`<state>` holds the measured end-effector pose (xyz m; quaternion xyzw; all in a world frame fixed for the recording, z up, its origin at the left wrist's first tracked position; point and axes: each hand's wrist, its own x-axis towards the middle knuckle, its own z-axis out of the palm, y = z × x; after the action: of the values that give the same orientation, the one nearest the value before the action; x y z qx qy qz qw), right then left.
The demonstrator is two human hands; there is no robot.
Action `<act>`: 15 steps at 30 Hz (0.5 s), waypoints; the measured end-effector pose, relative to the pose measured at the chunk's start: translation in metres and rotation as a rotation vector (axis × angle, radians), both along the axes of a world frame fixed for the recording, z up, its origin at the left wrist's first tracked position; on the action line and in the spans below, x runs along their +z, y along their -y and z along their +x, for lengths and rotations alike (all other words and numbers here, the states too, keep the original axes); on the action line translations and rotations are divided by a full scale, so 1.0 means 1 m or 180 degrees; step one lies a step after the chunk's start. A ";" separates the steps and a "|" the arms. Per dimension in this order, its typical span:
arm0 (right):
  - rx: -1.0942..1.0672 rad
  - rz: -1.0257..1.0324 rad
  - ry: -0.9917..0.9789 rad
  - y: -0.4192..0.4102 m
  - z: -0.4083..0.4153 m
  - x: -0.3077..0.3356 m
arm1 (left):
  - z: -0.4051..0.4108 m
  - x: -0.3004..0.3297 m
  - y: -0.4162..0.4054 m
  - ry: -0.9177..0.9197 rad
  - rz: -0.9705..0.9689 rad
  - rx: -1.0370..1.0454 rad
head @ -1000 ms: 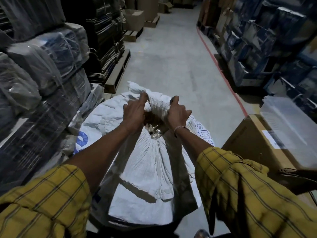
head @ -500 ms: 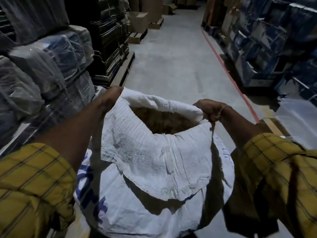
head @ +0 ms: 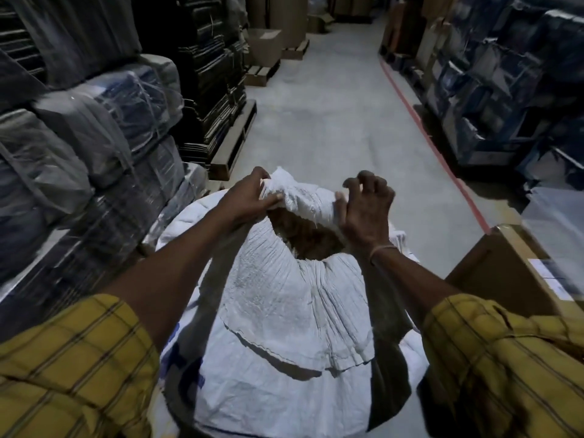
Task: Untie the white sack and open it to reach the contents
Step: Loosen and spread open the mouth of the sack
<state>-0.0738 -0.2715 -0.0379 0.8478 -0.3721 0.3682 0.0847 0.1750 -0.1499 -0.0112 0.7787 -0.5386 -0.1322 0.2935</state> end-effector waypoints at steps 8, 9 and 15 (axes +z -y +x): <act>0.0701 0.1109 0.0248 -0.008 0.037 -0.008 | -0.041 -0.018 0.018 0.2604 -0.0498 -0.0117; 0.0567 0.1545 0.0689 -0.006 0.041 -0.005 | -0.045 -0.023 0.018 0.2498 -0.0402 -0.0153; 0.0523 0.2794 0.0777 0.039 0.051 0.004 | -0.029 -0.020 0.036 0.1360 -0.0303 -0.0152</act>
<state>-0.0231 -0.3110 -0.0337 0.7806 -0.4316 0.2784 -0.3562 0.1458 -0.1859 -0.0314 0.7612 -0.6126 0.0546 0.2059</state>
